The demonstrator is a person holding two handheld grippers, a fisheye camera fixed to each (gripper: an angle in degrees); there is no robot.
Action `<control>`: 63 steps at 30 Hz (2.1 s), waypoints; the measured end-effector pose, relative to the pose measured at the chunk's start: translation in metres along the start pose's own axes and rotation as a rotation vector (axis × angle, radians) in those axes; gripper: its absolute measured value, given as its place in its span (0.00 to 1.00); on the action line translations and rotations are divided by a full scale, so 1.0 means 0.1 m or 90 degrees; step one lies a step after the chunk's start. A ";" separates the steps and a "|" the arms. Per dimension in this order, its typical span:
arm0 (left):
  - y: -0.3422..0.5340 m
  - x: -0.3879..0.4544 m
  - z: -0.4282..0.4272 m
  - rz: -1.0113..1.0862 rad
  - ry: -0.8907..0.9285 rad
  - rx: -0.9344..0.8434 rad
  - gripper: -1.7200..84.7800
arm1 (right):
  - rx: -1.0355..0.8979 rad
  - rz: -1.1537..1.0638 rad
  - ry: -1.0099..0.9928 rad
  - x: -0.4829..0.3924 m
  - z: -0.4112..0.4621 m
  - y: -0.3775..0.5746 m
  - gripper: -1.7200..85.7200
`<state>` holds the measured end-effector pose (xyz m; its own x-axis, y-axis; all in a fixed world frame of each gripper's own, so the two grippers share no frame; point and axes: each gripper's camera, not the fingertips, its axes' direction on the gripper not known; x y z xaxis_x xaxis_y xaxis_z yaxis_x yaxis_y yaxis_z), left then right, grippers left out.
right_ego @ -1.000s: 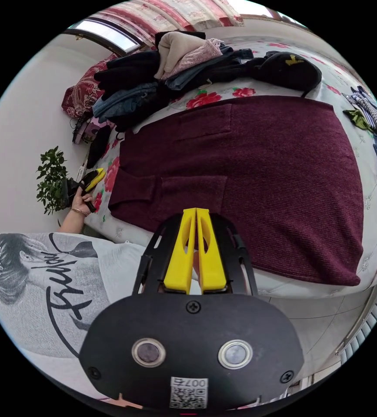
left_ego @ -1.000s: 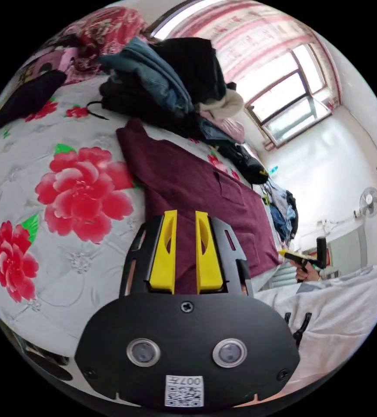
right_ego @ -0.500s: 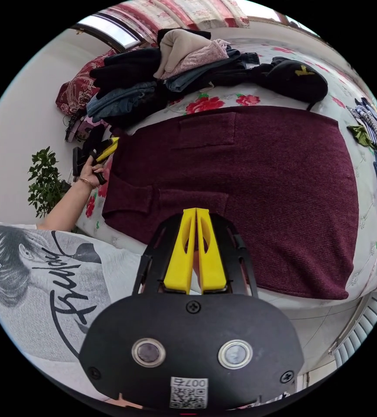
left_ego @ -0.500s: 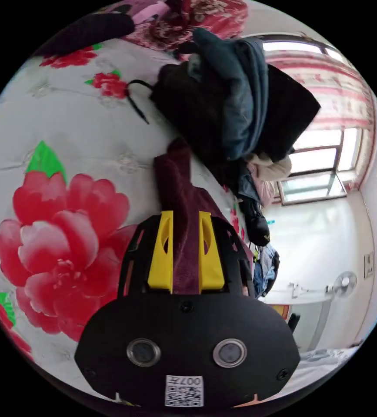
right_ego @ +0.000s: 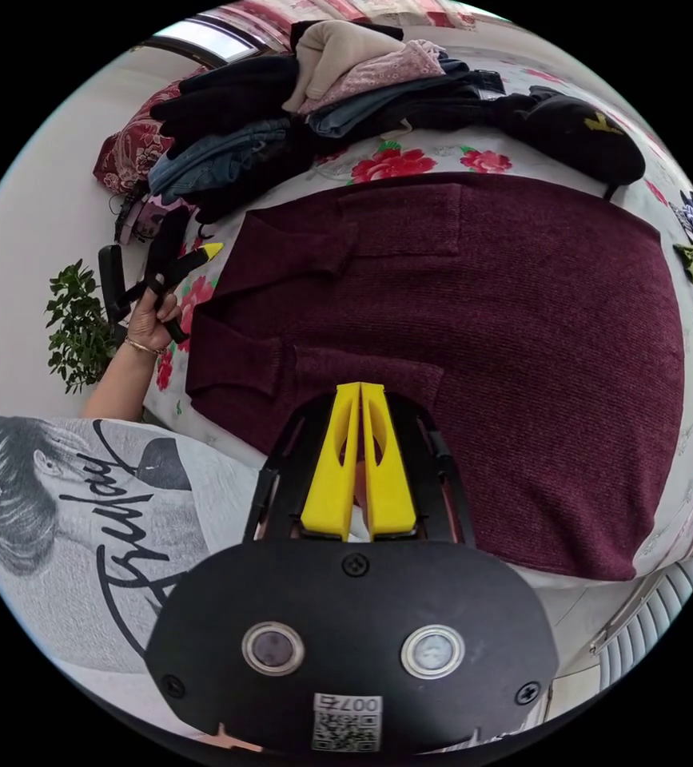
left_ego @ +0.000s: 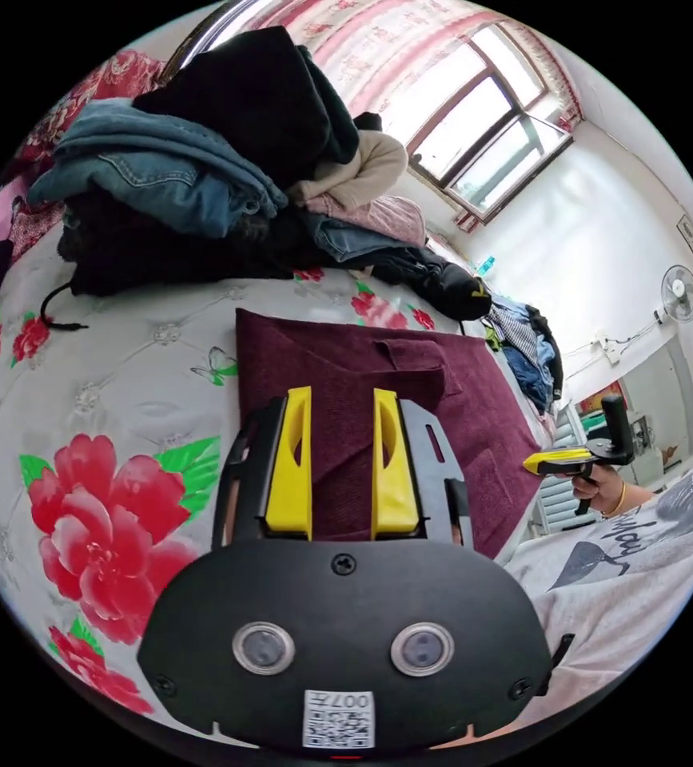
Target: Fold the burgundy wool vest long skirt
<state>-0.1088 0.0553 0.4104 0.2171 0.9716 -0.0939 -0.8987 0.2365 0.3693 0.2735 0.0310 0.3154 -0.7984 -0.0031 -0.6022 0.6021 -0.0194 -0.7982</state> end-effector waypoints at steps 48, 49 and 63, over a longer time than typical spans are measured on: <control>0.57 1.60 0.76 -0.002 0.123 -0.141 0.01 | -0.071 -0.195 0.086 -0.54 0.01 -1.84 0.02; 0.58 1.60 0.71 -0.001 0.127 -0.138 0.01 | -0.065 -0.184 0.016 -0.49 -0.05 -1.86 0.02; 0.45 1.61 0.14 0.036 0.147 -0.101 0.01 | 0.122 -0.129 -0.241 -0.09 -0.68 -2.09 0.03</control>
<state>-0.1089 0.2227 0.4249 0.0895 0.9522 -0.2920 -0.9594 0.1612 0.2315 0.1556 0.1027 0.4865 -0.8681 -0.3440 -0.3578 0.4501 -0.2419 -0.8596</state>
